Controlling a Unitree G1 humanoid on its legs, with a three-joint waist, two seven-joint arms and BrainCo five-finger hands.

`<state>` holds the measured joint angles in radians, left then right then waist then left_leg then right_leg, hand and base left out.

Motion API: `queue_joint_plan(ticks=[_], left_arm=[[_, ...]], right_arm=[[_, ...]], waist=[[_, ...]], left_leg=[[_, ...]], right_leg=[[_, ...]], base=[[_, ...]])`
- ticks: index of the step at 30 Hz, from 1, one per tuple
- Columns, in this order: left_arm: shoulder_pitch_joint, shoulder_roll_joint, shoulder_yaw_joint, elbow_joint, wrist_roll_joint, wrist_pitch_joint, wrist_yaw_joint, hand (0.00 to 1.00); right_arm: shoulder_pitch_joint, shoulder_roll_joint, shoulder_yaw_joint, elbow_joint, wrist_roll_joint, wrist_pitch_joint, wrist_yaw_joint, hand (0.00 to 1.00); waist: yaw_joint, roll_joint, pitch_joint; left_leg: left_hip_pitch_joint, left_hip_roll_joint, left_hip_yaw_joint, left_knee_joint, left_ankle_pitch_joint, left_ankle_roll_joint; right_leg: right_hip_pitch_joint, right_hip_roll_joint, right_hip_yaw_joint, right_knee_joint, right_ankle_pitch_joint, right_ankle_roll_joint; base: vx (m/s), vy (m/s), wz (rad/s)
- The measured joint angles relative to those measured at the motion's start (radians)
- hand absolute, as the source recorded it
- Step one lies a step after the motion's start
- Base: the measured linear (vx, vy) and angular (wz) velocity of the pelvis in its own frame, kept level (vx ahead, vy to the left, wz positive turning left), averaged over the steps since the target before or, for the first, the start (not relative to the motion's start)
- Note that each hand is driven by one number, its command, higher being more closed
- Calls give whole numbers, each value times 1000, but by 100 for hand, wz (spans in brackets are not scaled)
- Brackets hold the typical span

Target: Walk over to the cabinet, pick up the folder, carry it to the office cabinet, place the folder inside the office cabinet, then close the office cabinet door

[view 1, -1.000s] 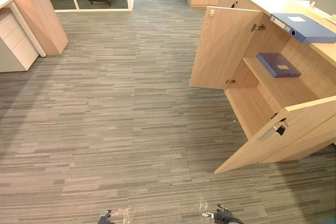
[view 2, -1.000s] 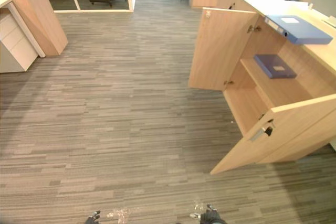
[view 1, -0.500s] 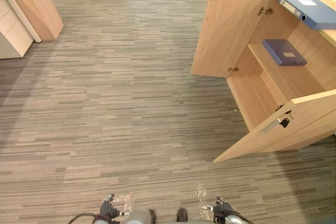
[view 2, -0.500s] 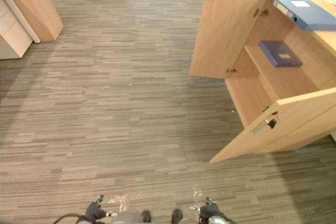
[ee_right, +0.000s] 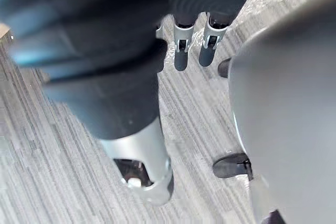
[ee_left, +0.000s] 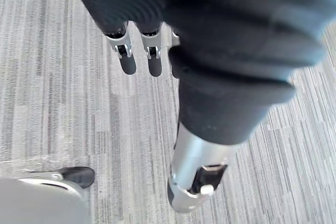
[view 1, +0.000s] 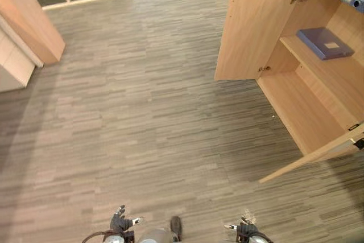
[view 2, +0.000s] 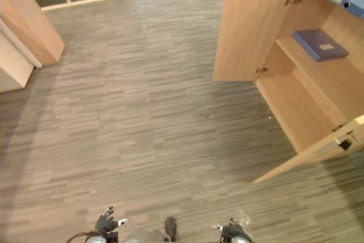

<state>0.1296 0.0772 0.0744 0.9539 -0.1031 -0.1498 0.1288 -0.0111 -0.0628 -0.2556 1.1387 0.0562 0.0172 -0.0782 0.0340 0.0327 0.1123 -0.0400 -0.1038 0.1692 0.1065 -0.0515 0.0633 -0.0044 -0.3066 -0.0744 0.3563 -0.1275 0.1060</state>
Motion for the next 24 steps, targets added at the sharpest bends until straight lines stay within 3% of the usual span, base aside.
queue_joint_plan(ticks=[3, 4, 5, 7, 10, 13, 14, 15, 17, 19, 20, 22, 23, 24], left_arm=[[0, -4, -19, 17, 7, 1, -3, 0], [0, -10, -23, 19, 17, 1, -6, 0], [-1, -10, -26, 19, 18, 1, -7, 0], [-16, -9, -40, 25, 26, 2, -13, 0], [-31, -4, -44, 38, 33, 4, -23, 0], [-38, -1, -38, 41, 38, 5, -27, 0], [-40, -1, -30, 42, 43, 6, -28, 0], [-42, -15, -10, 43, 48, 7, -28, 0], [-39, -25, 19, 52, 70, 7, -30, 0], [-44, -26, 48, 65, 71, 9, -30, 0], [-46, -31, 59, 65, 70, 12, -30, 0], [-41, -41, 110, 62, 42, 12, -29, 0], [-24, -51, 168, 44, -12, 10, -22, 0], [-14, -53, 209, 28, -62, 9, -12, 0]], right_arm=[[-1, -2, -22, -25, -1, -4, -4, 0], [-12, 1, -36, -25, 1, -1, -4, 0], [-18, 4, -36, -26, 2, -1, -4, 0], [-43, 13, -35, -27, 4, -2, -3, 0], [-61, 19, -36, -28, 23, -5, -3, 0], [-71, 31, -36, -26, 42, -6, -4, 0], [-67, 34, -38, -26, 42, -7, -4, 0], [-63, 24, -44, -26, 42, -7, -4, 0], [-65, 27, -66, -32, 42, -10, -4, 0], [-57, 38, -78, -33, 42, -14, -4, 0], [-36, 42, -84, -32, 42, -15, -4, 0], [-9, 44, -102, -26, 46, -16, -4, 0], [0, 44, -100, -23, 46, -16, -4, 0], [1, 44, -98, -9, 46, -17, -4, 0]], waist=[[-21, -7, -6], [-30, -5, -3], [-30, -4, -2], [-36, 2, 23], [-41, 6, 45], [-41, -21, 57], [-46, -37, 62], [-45, -26, 64], [-51, 0, 55], [-55, -8, 57], [-58, -16, 54], [-63, -19, 54], [-60, -18, 53], [-50, -19, 51]], left_leg=[[101, -28, 9, -26, -14, 27], [166, -26, -13, -38, -15, 25], [179, -20, -16, -38, -17, 22], [225, 11, -26, -36, -22, 14], [250, 64, -25, -47, -56, -8], [283, 70, -17, -93, -90, -32], [303, 64, -21, -104, -111, -46], [324, 85, -19, -106, -131, -66], [320, 142, 0, -96, -159, -96], [300, 183, 8, -15, -183, -127], [262, 208, 8, 106, -193, -141], [156, 260, 6, 413, -185, -158], [68, 304, 5, 668, -159, -187], [0, 342, 15, 866, -157, -191]], right_leg=[[-91, -74, -97, 347, -26, -52], [-107, -86, -212, 457, -56, -65], [-115, -75, -237, 457, -67, -58], [-125, -20, -336, 389, -100, -59], [-199, 84, -420, 184, -86, -68], [-239, 125, -483, -13, 17, -107], [-241, 131, -479, -54, 104, -173], [-241, 150, -481, -44, 126, -201], [-237, 211, -494, -52, 79, -208], [-216, 253, -503, -55, 33, -218], [-181, 271, -510, -82, 16, -222], [-92, 322, -500, -171, 22, -216], [-34, 372, -475, -234, 33, -230], [12, 414, -438, -278, 37, -236]], base=[[344, 227, -13], [339, 120, 8], [327, 81, 4], [256, -33, 2], [199, -123, 3], [164, -170, 5], [229, -218, 7], [258, -227, -1], [346, -286, -20], [359, -333, -5], [270, -287, 14], [365, -374, -5], [426, -340, -64], [383, -238, -82]])
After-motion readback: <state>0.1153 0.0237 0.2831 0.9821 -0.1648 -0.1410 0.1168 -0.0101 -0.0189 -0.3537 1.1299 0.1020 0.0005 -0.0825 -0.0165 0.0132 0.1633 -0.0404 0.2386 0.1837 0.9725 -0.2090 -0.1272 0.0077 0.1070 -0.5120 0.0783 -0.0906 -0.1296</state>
